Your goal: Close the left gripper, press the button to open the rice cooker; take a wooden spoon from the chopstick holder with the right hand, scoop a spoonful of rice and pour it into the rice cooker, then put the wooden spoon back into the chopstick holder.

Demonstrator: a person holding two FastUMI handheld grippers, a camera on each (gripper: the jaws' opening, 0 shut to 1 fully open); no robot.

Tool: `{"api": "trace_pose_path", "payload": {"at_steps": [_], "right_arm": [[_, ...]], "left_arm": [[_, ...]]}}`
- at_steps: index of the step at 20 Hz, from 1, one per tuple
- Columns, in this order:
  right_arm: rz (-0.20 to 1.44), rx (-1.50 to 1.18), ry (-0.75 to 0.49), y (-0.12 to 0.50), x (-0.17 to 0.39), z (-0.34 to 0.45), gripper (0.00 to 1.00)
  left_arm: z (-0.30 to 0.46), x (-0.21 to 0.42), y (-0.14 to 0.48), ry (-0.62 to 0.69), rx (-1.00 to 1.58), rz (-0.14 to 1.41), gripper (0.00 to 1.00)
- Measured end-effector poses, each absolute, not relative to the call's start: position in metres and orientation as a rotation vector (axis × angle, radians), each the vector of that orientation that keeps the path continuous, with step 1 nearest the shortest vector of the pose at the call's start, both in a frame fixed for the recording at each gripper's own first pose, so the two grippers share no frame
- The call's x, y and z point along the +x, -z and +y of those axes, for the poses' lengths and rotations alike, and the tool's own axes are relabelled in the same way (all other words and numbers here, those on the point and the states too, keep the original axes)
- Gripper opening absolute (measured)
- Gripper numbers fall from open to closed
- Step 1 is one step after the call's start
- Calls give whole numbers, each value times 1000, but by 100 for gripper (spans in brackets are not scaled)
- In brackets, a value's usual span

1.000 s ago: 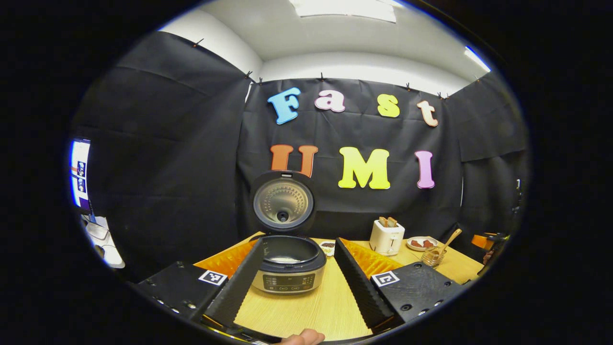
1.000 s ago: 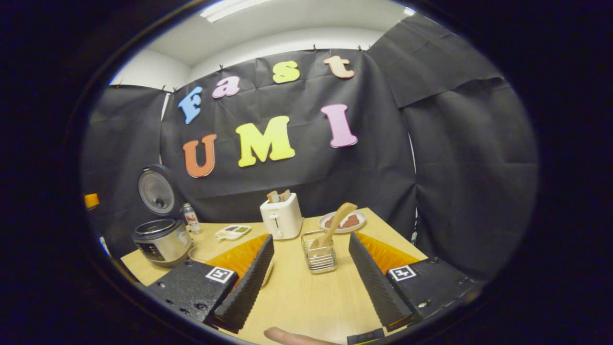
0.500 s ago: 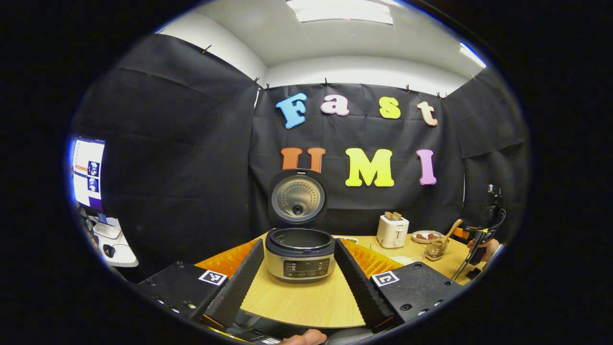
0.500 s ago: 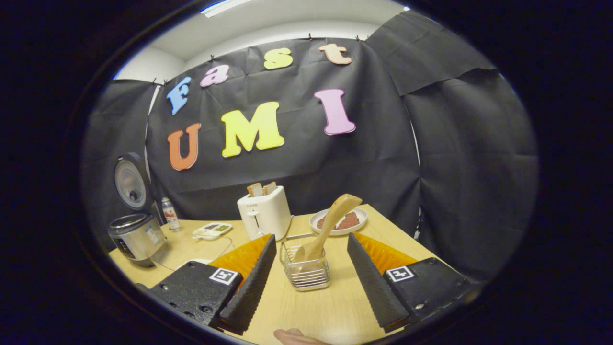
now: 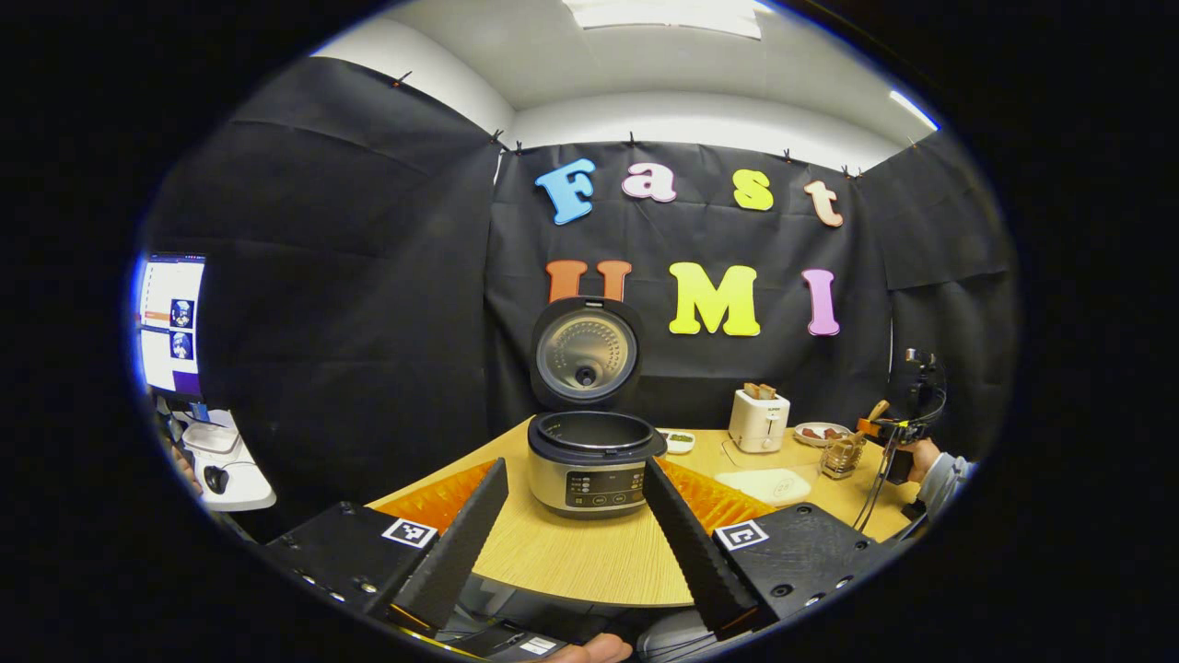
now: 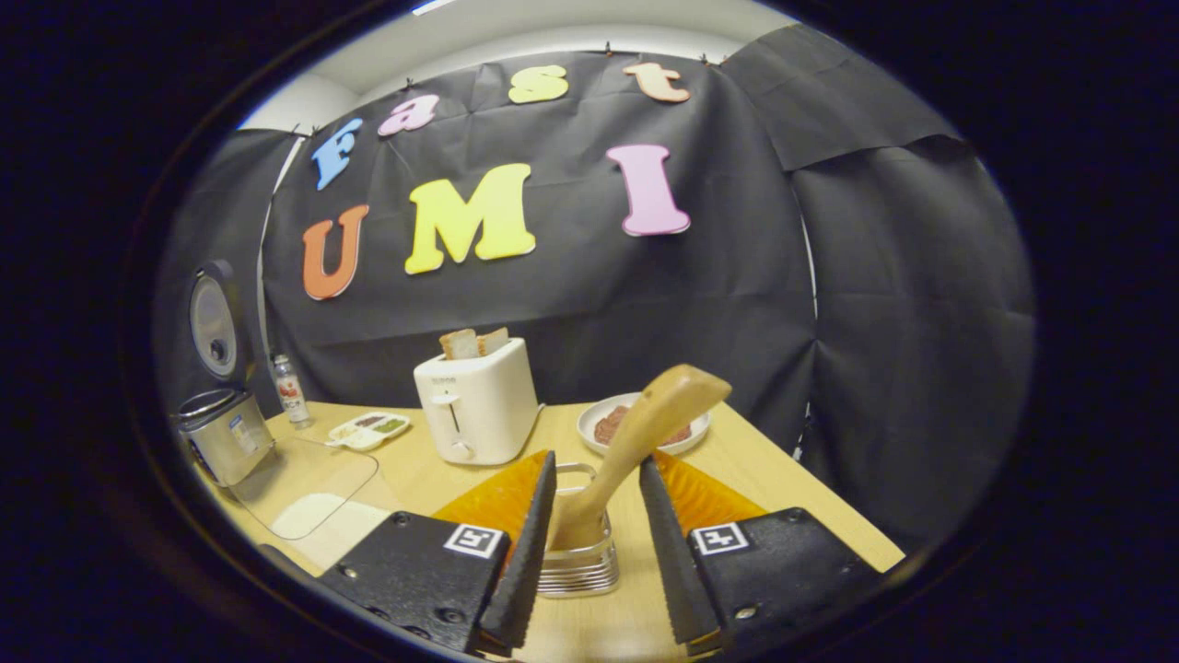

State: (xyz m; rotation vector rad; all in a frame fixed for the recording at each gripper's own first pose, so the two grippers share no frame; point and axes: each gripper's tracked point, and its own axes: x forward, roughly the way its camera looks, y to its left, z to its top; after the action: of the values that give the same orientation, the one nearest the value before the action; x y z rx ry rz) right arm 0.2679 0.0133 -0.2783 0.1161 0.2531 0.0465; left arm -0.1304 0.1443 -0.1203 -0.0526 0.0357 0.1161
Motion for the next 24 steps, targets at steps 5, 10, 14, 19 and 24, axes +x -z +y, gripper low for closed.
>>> {"api": "trace_pose_path", "payload": {"at_steps": [5, 10, 14, 19, 24], "right_arm": [[247, 155, -38, 263, 279, 27, 15], [205, 91, -71, 225, 269, 48, 11], [137, 28, -71, 183, 257, 58, 11], [112, 29, -134, 149, 237, 95, 11], [117, 85, -248, 138, 215, 153, 11]], "left_arm": [[130, -136, 115, -46, -94, 28, 94], [125, -140, 118, -30, -78, 32, 94], [121, -140, 123, -13, -71, 39, 94], [118, -141, 128, -3, -85, 49, 94], [117, -142, 129, 9, -90, 51, 94]]}}
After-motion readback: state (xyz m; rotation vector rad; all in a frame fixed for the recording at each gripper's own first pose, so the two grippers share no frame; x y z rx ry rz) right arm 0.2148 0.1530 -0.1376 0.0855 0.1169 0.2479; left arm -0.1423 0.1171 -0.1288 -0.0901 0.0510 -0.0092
